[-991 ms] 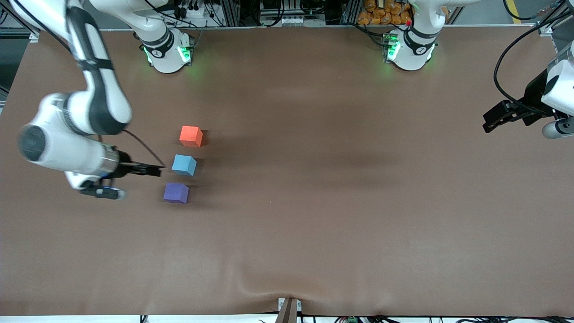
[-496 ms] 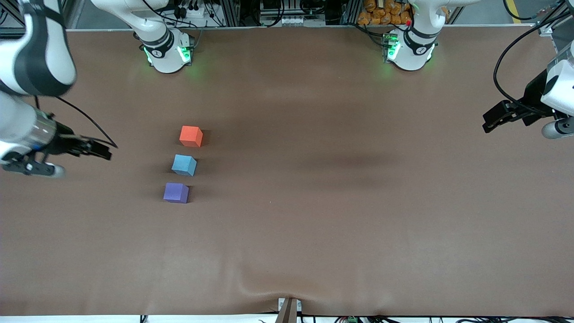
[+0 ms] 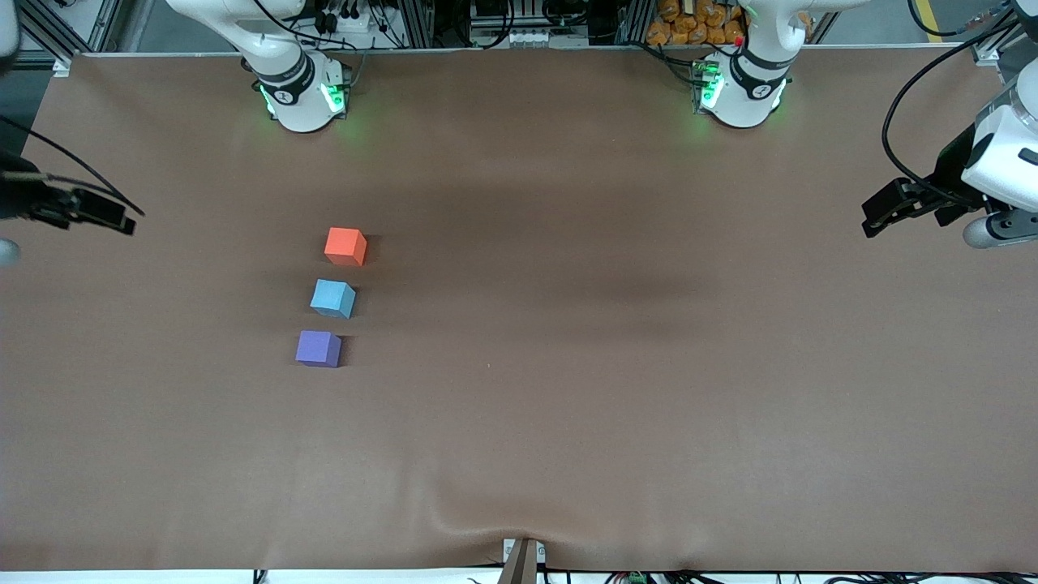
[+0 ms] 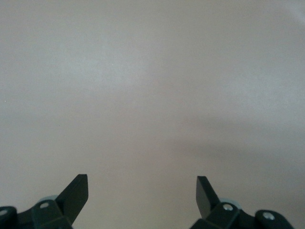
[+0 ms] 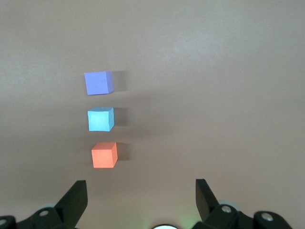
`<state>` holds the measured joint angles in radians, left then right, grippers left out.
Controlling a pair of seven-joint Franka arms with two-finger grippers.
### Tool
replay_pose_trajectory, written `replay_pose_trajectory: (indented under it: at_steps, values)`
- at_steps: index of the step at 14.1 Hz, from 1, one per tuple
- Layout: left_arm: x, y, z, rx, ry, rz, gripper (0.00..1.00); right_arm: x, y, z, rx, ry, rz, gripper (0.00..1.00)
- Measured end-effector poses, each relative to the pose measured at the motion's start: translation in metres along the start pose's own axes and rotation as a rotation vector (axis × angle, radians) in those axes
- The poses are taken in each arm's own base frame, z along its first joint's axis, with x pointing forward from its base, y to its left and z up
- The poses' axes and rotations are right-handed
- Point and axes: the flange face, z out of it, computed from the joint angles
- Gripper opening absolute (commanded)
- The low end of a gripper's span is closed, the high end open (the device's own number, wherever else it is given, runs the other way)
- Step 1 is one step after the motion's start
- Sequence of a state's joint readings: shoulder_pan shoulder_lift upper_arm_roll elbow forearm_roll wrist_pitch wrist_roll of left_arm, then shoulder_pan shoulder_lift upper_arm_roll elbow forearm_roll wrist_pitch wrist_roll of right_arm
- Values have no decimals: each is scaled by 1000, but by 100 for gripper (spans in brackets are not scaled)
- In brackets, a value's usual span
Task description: Place blue block between orange and purple blocks
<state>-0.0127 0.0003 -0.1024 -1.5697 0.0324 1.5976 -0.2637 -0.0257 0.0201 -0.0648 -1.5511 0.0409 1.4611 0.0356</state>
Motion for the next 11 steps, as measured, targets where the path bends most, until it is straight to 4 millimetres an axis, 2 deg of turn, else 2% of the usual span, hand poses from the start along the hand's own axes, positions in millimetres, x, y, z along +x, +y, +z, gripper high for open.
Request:
replay_pose_trajectory:
  at_steps: [2,4,11]
  values:
    - [-4,1,-4,-16,-8,-1,100,-18,4,-21,-3,13,3,100]
    - [-7,1,-8,-23,-14,-1,100,-31,6,-31,-4,4,5,100]
    - [-11,5,-14,-21,-24,14,100,-35,7,-36,-40,7,-23,100]
